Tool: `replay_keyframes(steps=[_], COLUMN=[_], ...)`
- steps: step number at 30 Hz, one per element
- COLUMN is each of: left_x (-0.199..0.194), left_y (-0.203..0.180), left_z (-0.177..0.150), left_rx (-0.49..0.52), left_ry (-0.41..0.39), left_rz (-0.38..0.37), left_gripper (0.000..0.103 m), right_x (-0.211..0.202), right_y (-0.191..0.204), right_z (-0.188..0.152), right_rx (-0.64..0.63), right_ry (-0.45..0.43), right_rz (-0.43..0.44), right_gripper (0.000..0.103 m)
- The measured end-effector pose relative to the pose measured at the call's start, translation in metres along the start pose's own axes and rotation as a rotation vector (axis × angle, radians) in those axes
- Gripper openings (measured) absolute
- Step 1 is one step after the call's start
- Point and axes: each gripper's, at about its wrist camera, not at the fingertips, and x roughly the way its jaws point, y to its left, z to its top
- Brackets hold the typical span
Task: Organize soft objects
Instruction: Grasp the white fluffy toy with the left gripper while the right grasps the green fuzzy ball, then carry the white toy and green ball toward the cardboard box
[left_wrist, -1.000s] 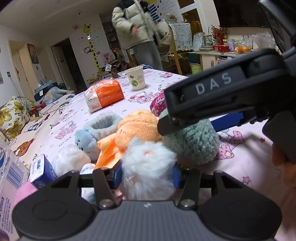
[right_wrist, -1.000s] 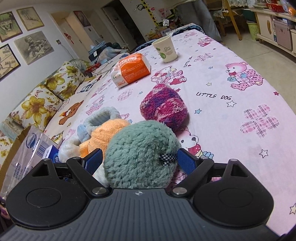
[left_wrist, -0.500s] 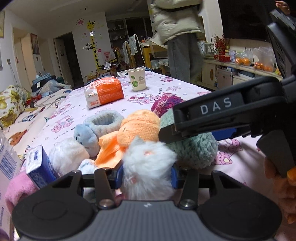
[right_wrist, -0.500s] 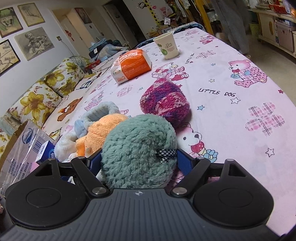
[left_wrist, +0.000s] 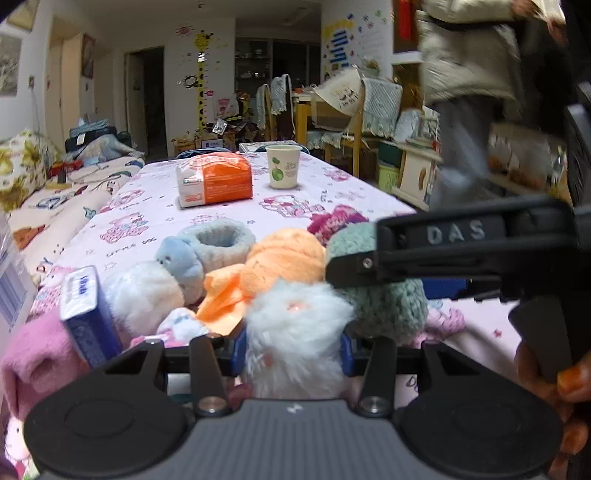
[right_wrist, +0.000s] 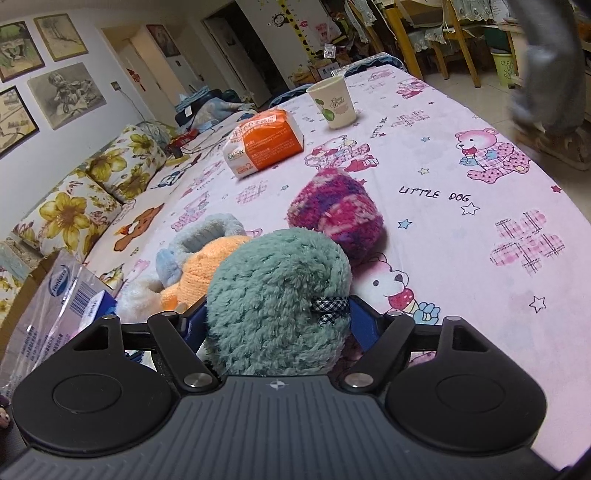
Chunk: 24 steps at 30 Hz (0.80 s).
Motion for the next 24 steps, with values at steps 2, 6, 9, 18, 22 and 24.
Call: replay_keyframes(steps=[2, 6, 9, 18, 22, 24], left_x=[-0.006, -0.017, -0.025, -0.046, -0.058, -0.063], left_y=[0.004, 0.009, 0.014, 0.036, 0.045, 0.048], left_z=[0.001, 0.004, 0.005, 0.009, 0.009, 0.009], left_rx=[-0.020, -0.034, -0.044, -0.079, -0.090, -0.096], left_ry=[-0.011, -0.039, -0.054, -0.110, -0.144, -0.156], left_rz=[-0.001, -0.003, -0.004, 0.028, 0.038, 0.041], left_gripper=[0.045, 0.045, 0.045, 0.044, 0.044, 0.044], right_x=[-0.003, -0.007, -0.007, -0.010, -0.013, -0.014], right_y=[0.002, 0.007, 0.011, 0.019, 0.025, 0.028], right_z=[0.000, 0.000, -0.002, -0.003, -0.006, -0.007], right_rx=[-0.004, -0.024, -0.037, -0.050, -0.068, -0.082], right_ry=[-0.011, -0.032, -0.036, -0.066, -0.083, -0.089], right_rz=[0.007, 0.012, 0.013, 0.005, 0.005, 0.007], right_gripper=[0.095, 0.095, 0.095, 0.095, 0.095, 0.095])
